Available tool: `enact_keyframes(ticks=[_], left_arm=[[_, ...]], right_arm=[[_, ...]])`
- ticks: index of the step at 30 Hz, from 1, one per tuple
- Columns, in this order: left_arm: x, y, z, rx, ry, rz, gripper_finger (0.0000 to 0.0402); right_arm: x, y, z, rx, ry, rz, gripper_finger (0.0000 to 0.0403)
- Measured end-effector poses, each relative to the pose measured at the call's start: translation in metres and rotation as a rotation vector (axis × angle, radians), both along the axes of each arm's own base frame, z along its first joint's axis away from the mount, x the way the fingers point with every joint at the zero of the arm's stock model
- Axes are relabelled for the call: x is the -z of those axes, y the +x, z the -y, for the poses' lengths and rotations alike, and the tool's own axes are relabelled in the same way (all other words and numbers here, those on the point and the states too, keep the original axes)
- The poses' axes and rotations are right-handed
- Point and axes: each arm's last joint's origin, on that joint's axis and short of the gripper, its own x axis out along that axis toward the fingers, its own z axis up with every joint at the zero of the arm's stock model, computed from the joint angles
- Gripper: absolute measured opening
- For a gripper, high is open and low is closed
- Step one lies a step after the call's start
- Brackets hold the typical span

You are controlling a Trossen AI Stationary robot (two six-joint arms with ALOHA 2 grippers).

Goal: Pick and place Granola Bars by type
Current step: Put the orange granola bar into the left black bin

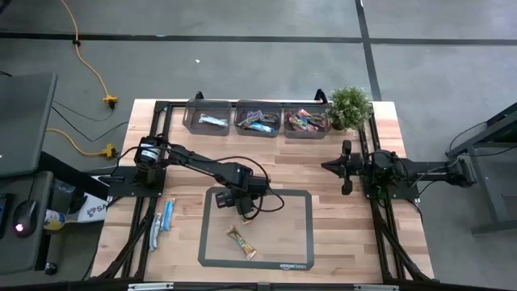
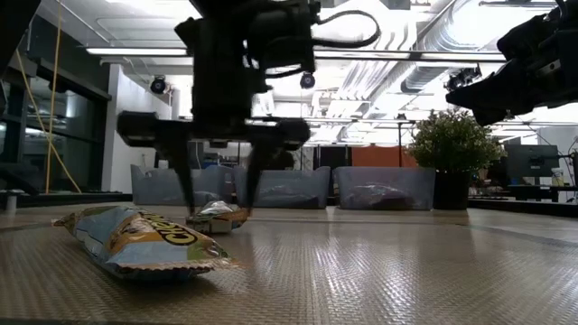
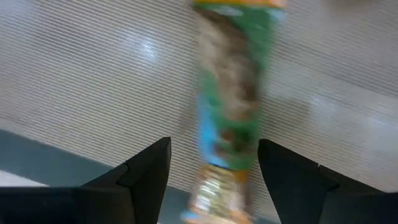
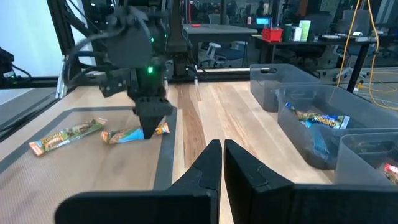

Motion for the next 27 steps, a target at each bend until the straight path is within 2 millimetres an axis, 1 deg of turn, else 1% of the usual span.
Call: enact_keyframes(ticks=[1,3,13,18,21,27], left_arm=[[0.001,0.002,0.0,0.002,-0.002,0.009,0.0236],[0.003,-0.001,0.0,-0.001,0.002,-0.021,0.0236],[0.013,-0.008,-0.001,0.003,-0.009,-0.026,0.0236],[0.015,-0.008,-0.001,-0.012,-0.001,-0.028,0.0231],[0.015,-0.008,-0.001,-0.019,-0.001,-0.028,0.0208],[0.016,-0.009,-0.001,-0.027,0.002,-0.038,0.0139]], right_arm=[[0.0,0.0,0.0,0.0,0.0,-0.001,0.0002],[0.001,0.0,0.0,0.0,0.0,-0.008,0.0002],[0.001,0.0,0.0,0.004,0.0,-0.006,0.0002],[0.001,0.0,0.0,0.003,0.0,-0.008,0.0002],[0.001,0.0,0.0,0.004,0.0,-0.007,0.0003],[0.001,0.0,0.0,0.004,0.0,-0.007,0.0003]])
